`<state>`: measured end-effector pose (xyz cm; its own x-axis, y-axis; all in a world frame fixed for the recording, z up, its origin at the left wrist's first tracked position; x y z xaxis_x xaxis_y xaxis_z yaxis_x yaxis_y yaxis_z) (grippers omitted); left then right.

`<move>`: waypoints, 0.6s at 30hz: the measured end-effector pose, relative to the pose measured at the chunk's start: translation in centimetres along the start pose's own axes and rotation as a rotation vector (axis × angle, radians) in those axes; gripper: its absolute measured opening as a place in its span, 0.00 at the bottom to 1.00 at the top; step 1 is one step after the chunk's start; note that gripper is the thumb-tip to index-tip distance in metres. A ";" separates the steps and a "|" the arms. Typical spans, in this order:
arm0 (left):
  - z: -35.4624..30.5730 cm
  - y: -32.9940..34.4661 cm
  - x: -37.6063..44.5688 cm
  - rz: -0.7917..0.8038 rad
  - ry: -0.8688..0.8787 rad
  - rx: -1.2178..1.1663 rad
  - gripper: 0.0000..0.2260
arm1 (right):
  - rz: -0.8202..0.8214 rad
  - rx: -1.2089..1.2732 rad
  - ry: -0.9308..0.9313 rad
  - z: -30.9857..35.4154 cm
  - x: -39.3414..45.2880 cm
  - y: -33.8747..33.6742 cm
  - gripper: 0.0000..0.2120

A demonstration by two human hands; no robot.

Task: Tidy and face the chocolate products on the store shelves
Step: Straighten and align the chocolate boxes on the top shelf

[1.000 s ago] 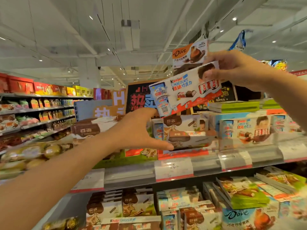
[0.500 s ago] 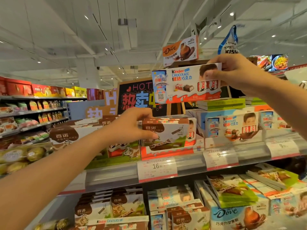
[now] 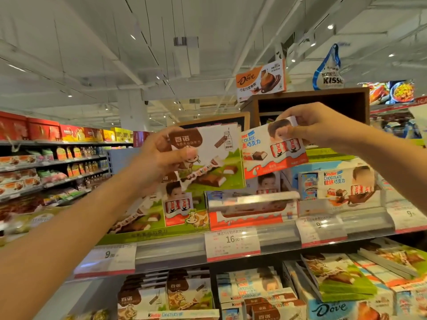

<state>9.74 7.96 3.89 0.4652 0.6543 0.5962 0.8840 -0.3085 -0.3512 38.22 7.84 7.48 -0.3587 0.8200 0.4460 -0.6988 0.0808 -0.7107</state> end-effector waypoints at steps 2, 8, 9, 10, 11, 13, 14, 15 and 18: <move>-0.3 -0.7 -0.2 -0.057 0.024 0.015 0.15 | -0.042 0.008 -0.004 -0.1 0.3 0.5 0.09; -0.5 -3.3 -1.2 -0.191 0.039 0.163 0.13 | 0.080 -0.175 0.013 -0.8 1.1 3.5 0.04; -0.5 -3.5 -1.4 -0.198 0.038 0.168 0.13 | 0.120 -0.193 0.034 -1.0 1.2 4.0 0.03; -0.4 -3.8 -1.6 -0.200 0.035 0.168 0.13 | 0.159 -0.217 0.074 -1.2 1.4 4.5 0.04; -0.4 -3.9 -1.7 -0.198 0.030 0.168 0.13 | 0.192 -0.255 0.122 -1.4 1.5 4.8 0.05; -0.3 -4.0 -1.9 -0.183 0.011 0.161 0.15 | 0.237 -0.386 0.189 -1.5 1.8 5.0 0.07; -0.3 -4.0 -1.9 -0.174 0.001 0.157 0.15 | 0.255 -0.480 0.201 -1.4 2.0 5.0 0.07; -0.2 -3.9 -1.9 -0.162 -0.009 0.156 0.16 | 0.275 -0.574 0.213 -1.2 2.1 5.1 0.07; 0.0 -4.0 -1.5 -0.131 -0.044 0.173 0.15 | 0.328 -0.756 0.230 -0.7 2.6 5.9 0.06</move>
<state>5.53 8.17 4.43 0.3409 0.7117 0.6142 0.9140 -0.0979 -0.3938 33.61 10.86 4.10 -0.2788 0.9560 0.0912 0.0479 0.1086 -0.9929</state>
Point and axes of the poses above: each hand's wrist, its own x-axis towards the middle knuckle, its own y-axis out of the palm, z = x × y, the point moved 2 cm from there along x, towards the middle knuckle, and after that the axes turned 13 degrees about z, right-handed, at the moved point
